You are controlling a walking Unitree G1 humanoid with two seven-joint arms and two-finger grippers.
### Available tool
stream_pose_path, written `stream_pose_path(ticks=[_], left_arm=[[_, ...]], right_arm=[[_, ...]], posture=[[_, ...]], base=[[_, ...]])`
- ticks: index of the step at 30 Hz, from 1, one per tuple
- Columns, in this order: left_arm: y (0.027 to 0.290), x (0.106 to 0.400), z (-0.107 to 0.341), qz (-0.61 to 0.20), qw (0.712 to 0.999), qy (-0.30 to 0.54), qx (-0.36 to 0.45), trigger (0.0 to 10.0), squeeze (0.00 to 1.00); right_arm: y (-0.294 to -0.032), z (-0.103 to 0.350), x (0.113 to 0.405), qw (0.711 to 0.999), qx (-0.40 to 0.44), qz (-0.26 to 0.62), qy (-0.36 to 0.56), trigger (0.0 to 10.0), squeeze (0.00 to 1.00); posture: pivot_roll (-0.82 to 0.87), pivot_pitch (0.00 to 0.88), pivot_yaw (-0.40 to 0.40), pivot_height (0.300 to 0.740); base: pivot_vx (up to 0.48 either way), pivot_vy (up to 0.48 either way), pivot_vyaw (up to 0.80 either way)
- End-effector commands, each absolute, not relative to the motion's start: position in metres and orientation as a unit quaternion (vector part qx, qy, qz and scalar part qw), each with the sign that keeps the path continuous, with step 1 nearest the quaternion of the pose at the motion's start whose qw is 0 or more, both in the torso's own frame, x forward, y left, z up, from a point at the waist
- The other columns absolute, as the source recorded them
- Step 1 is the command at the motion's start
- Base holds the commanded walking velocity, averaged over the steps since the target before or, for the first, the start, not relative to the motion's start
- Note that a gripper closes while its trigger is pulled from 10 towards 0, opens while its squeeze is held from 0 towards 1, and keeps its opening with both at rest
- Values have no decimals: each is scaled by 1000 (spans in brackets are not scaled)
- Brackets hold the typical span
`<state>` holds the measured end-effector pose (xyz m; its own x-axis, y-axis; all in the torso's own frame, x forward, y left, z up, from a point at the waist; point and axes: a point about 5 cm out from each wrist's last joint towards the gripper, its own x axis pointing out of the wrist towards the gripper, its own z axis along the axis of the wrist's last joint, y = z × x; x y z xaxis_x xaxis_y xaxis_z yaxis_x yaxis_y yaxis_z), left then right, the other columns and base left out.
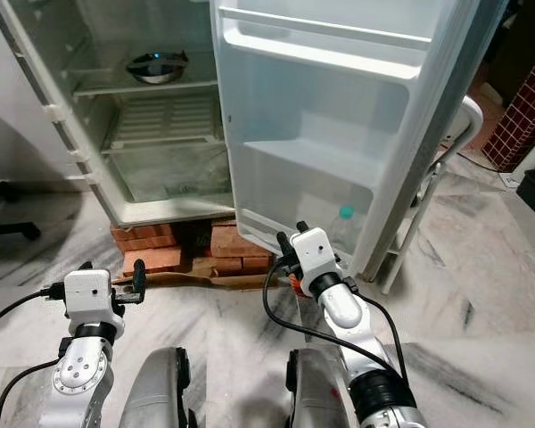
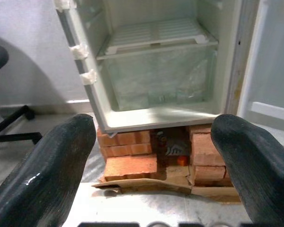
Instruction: Restocking fridge
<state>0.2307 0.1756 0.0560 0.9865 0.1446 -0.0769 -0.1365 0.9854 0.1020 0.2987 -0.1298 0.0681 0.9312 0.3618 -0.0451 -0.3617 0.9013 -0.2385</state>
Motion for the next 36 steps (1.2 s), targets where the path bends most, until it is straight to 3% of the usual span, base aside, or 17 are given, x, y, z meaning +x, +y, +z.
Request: stream_pose_path(ticks=[1,36], left_arm=[[177,230,59,71,996,36,50,10000,0],[175,233,59,64,996,34,46,10000,0]], right_arm=[[-126,79,304,974,-119,191,-27,10000,0],[-126,78,304,973,-119,194,-31,10000,0]], posture=[[-8,65,16,619],[-13,68,20,619]], base=[[255,0,0],[296,0,0]])
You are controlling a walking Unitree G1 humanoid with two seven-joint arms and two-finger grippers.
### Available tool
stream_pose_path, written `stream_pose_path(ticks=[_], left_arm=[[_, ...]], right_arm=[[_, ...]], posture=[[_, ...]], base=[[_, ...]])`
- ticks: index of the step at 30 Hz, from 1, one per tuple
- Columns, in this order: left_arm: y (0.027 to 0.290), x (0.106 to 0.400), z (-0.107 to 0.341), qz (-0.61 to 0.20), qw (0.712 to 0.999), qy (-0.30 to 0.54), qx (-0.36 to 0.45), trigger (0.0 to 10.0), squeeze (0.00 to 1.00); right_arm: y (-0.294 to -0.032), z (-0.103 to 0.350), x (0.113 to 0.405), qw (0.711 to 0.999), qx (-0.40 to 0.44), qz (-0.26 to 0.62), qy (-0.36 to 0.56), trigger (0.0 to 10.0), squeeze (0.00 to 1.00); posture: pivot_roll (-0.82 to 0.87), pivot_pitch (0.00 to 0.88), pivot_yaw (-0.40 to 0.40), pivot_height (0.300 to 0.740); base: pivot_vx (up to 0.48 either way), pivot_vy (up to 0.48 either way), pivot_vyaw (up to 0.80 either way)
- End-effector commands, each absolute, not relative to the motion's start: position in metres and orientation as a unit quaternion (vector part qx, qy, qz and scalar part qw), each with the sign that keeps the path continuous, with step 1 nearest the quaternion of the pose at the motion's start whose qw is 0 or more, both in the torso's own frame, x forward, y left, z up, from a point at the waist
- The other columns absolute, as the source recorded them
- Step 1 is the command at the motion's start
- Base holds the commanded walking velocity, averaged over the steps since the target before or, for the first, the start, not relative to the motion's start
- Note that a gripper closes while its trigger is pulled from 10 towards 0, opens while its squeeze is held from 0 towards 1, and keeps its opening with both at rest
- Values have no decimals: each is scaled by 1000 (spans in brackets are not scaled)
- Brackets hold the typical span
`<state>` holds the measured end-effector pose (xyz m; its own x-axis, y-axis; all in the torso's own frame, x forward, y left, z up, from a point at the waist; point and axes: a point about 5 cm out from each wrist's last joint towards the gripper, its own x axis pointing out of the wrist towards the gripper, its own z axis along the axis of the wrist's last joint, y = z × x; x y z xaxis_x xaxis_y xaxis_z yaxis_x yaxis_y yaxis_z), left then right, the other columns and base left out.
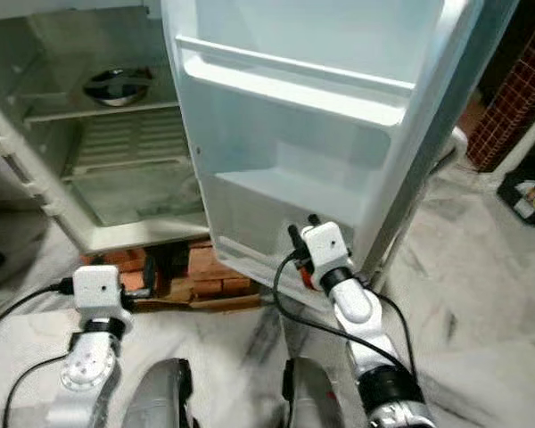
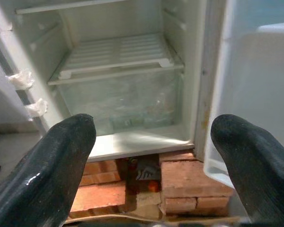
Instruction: Restocking fridge
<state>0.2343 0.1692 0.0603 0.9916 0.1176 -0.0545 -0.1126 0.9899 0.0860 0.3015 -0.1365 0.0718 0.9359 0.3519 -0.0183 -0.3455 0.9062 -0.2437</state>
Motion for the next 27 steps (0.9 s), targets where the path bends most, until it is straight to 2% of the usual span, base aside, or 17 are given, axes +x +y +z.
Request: stream_pose_path(ticks=[1,9,21,27], left_arm=[[175,233,59,64,996,34,46,10000,0],[174,233,59,63,996,35,44,10000,0],[172,233,58,64,996,38,41,10000,0],[173,232,57,67,996,40,44,10000,0]], right_arm=[[-125,78,304,973,-119,195,-31,10000,0],[-125,77,303,972,-119,203,-28,10000,0],[-114,76,298,965,-94,243,-27,10000,0],[-113,76,298,964,-94,247,-28,10000,0]], posture=[[-13,68,20,619],[-15,68,21,619],[-13,70,21,619],[-9,72,21,579]], base=[[398,0,0],[343,0,0],[0,0,0],[0,0,0]])
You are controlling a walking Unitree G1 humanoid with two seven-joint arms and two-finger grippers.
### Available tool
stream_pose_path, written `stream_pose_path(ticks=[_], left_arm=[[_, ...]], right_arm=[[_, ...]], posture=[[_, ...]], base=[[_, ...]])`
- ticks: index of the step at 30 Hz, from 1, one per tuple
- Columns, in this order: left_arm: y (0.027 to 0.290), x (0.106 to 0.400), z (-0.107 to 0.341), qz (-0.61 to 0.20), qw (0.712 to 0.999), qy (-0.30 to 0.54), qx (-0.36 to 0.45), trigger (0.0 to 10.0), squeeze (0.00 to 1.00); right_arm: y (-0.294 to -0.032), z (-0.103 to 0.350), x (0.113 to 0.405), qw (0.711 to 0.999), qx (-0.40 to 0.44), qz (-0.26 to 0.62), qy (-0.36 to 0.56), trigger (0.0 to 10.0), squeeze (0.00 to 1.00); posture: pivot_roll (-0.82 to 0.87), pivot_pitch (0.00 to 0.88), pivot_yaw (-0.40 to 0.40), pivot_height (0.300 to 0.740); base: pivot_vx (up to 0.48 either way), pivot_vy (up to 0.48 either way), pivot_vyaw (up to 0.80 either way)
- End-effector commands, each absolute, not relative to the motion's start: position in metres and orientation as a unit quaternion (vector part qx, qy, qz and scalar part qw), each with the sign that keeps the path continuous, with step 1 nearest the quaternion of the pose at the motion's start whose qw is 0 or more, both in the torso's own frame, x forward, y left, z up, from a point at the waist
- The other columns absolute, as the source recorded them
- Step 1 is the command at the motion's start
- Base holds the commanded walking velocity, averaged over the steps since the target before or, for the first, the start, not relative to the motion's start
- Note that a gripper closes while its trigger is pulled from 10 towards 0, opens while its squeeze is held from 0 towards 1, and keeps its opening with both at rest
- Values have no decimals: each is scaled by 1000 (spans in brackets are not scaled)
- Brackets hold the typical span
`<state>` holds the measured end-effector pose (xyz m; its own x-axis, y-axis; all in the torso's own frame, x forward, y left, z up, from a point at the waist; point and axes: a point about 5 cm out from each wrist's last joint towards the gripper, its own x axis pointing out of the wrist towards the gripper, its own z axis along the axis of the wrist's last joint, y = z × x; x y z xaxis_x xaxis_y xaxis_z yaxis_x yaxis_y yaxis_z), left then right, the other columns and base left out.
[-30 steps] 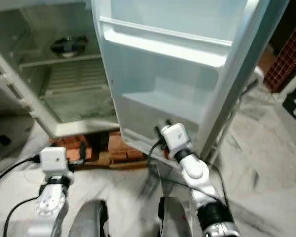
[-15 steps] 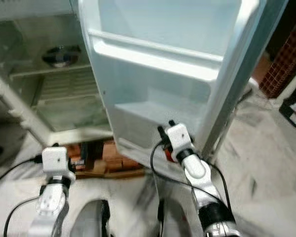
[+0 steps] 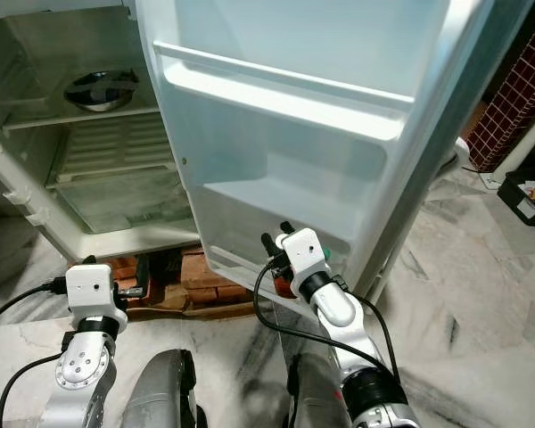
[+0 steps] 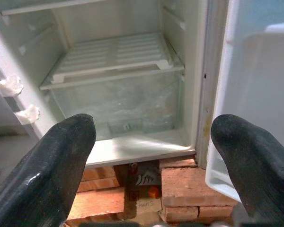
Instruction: Restocking fridge
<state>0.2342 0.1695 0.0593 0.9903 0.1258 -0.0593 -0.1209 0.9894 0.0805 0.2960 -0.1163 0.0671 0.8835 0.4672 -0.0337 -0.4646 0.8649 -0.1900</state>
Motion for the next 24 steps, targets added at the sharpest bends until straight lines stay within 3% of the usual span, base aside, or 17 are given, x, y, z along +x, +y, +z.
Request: stream_pose_path(ticks=[1,6,15,19,24], left_arm=[[173,232,57,67,996,41,44,10000,0],[175,231,56,71,995,45,49,10000,0],[179,227,55,88,993,55,63,10000,0],[181,213,56,94,991,63,68,10000,0],[181,196,55,96,990,76,69,10000,0]], right_arm=[[-113,75,298,964,-94,248,-28,10000,0],[-111,76,298,962,-95,254,-30,10000,0],[-96,83,305,956,-95,271,-57,10000,0],[-83,97,315,950,-106,282,-86,10000,0],[-72,110,323,944,-111,291,-111,10000,0]], posture=[[-9,72,21,574],[-4,87,18,544],[11,100,22,544],[33,173,16,544],[45,204,8,544]], base=[[0,0,0],[0,0,0],[0,0,0],[0,0,0],[0,0,0]])
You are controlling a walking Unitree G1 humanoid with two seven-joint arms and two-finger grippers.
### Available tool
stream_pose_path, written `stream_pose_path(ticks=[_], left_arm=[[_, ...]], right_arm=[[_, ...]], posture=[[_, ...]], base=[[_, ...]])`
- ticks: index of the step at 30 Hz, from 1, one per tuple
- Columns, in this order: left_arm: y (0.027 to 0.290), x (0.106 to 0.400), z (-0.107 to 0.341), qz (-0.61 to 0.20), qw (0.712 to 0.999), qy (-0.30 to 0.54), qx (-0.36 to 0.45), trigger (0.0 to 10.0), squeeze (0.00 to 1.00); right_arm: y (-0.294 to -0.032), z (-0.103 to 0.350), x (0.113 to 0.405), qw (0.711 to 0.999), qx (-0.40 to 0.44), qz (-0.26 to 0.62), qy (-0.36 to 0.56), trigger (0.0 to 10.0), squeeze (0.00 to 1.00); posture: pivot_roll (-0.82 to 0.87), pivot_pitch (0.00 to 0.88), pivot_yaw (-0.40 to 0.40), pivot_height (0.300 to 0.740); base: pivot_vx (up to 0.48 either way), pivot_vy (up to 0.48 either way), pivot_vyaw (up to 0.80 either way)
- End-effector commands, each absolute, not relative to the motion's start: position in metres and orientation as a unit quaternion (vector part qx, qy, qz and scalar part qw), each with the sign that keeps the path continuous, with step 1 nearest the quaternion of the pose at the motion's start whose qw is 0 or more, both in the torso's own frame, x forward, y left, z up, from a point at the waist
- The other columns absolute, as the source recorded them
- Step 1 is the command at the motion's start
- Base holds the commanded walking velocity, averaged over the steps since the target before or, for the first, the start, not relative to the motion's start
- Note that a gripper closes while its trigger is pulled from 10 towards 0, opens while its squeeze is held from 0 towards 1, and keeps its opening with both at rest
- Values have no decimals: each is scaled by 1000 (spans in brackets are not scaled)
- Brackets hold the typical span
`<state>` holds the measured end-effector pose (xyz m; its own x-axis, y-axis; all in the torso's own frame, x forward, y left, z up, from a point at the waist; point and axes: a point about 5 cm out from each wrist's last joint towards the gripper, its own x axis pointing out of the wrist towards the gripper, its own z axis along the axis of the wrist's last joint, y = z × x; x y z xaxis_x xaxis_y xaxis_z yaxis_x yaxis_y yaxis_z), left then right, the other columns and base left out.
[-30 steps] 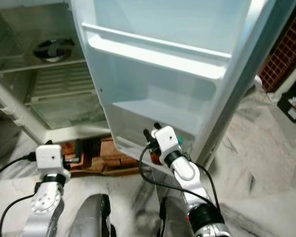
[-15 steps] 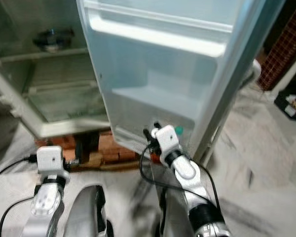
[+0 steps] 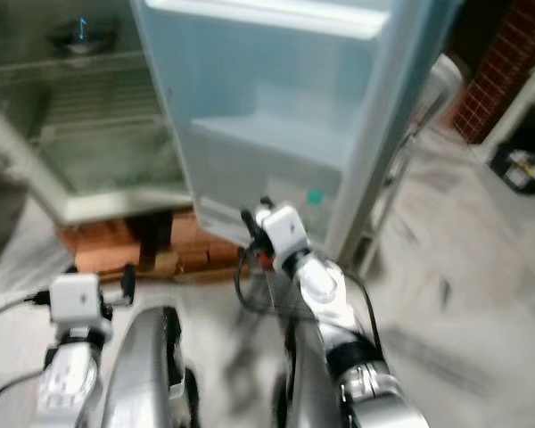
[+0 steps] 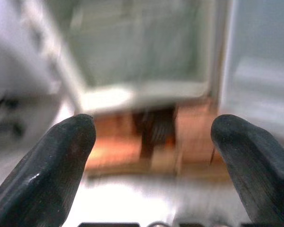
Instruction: Restocking fridge
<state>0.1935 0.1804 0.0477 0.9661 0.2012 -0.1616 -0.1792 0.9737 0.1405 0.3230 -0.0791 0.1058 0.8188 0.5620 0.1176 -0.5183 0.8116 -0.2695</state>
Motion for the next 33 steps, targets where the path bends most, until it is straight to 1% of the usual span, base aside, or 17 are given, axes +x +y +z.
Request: stream_pose_path(ticks=[1,6,9,14,17,18,22,23,24,25,27,33], left_arm=[[181,191,53,97,989,82,69,10000,0],[180,185,53,99,989,90,70,10000,0],[180,185,57,102,988,90,69,10000,0],[180,182,59,104,988,92,70,10000,0],[181,181,60,104,987,95,72,10000,0],[182,180,60,103,987,97,73,10000,0],[182,181,61,101,987,98,74,10000,0],[183,181,61,100,987,99,75,10000,0],[183,182,62,99,987,99,76,10000,0],[183,182,62,99,987,99,76,10000,0],[185,183,63,99,987,98,78,10000,0],[186,185,64,97,987,96,80,10000,0]], right_arm=[[-66,117,328,941,-112,295,-121,10000,0],[-57,133,339,940,-112,288,-144,10000,0],[-52,152,350,941,-115,268,-171,10000,0],[-53,173,360,940,-118,248,-204,10000,0],[-59,182,366,938,-147,224,-222,10000,0],[-64,177,368,940,-166,210,-212,10000,0],[-72,162,368,949,-175,190,-180,10000,0],[-77,142,365,955,-185,182,-142,10000,0],[-78,131,362,957,-192,180,-124,10000,0],[-78,131,362,957,-192,180,-124,10000,0],[-74,110,354,958,-202,181,-88,10000,0],[-66,100,348,958,-212,179,-76,10000,0]], posture=[[55,217,6,544],[72,221,1,544],[89,227,-2,544],[106,237,-4,544],[112,247,-2,544],[115,250,-2,544],[121,250,-2,544],[131,245,1,544],[132,244,2,544],[132,244,2,544],[138,242,3,544],[147,239,4,544]], base=[[0,0,0],[0,0,0],[0,0,0],[0,0,0],[0,0,0],[0,0,0],[0,0,0],[0,0,0],[0,0,0],[0,0,0],[0,0,0],[0,0,0]])
